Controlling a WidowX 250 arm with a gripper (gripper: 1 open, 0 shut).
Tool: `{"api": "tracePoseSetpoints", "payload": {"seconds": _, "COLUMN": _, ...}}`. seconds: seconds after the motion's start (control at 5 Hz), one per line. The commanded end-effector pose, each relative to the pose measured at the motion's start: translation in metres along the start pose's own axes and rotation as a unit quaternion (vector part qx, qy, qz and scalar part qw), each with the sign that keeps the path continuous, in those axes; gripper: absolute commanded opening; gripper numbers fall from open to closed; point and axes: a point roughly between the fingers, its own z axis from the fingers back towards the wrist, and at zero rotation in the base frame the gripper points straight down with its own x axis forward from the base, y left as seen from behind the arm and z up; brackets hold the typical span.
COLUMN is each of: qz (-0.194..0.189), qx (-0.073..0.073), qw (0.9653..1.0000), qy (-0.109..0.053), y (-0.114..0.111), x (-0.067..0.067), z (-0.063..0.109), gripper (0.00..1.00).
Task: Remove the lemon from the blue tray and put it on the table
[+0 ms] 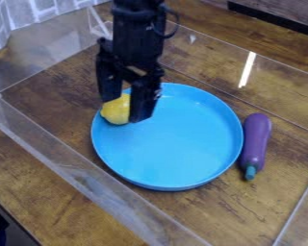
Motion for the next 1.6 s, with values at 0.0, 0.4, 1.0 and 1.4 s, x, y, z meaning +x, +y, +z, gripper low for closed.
{"api": "tracePoseSetpoints", "payload": {"seconds": 0.0, "qz": -0.013, "qx": 0.0, "qw": 0.9995, "qy": -0.027, "y": 0.009, "x": 0.0, "z": 0.003, "gripper": 1.0}}
{"api": "tracePoseSetpoints", "payload": {"seconds": 0.4, "qz": -0.056, "qx": 0.008, "qw": 0.9965, "qy": -0.061, "y": 0.019, "x": 0.005, "z": 0.004, "gripper": 1.0}}
{"api": "tracePoseSetpoints", "payload": {"seconds": 1.0, "qz": -0.07, "qx": 0.012, "qw": 0.9922, "qy": -0.102, "y": 0.026, "x": 0.013, "z": 0.006, "gripper": 1.0}}
{"api": "tracePoseSetpoints", "payload": {"seconds": 1.4, "qz": -0.075, "qx": 0.01, "qw": 0.9916, "qy": -0.105, "y": 0.034, "x": 0.02, "z": -0.003, "gripper": 1.0}}
